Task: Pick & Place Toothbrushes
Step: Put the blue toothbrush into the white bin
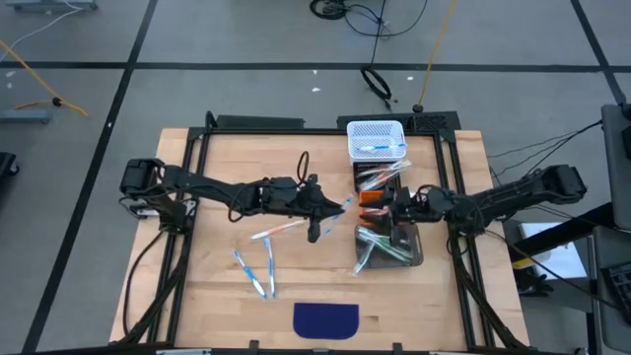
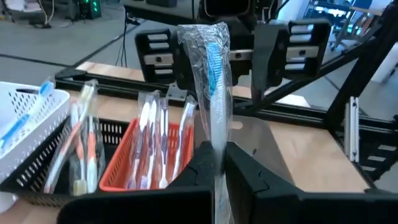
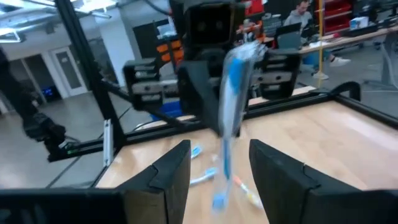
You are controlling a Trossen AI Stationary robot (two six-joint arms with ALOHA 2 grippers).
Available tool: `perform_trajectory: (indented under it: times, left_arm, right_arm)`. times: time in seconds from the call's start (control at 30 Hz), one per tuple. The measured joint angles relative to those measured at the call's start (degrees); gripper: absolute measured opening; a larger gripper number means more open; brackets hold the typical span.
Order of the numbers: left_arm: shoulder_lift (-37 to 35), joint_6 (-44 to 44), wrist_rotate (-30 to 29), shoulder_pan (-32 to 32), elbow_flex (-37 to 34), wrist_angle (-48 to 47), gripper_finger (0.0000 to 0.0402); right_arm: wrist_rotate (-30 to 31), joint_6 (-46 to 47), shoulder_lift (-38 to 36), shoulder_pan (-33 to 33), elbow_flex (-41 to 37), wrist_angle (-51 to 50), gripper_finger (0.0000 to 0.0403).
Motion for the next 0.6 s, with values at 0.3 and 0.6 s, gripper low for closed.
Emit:
perform_trajectory:
  times: [0.3,0.6]
  left_arm:
    - [1.0,1.6,-3.7,0.1,0.0,2.2,0.0006]
    - [1.0,2.3,-4.4,0.1,0.0,2.9,0.0008]
  right_arm:
    - [-1.4,-1.1,6.1,-1.4,1.7,7.5,0.0155]
    - [-1.6,-2.5,11.5,-2.5,5.8,7.6,0.0155]
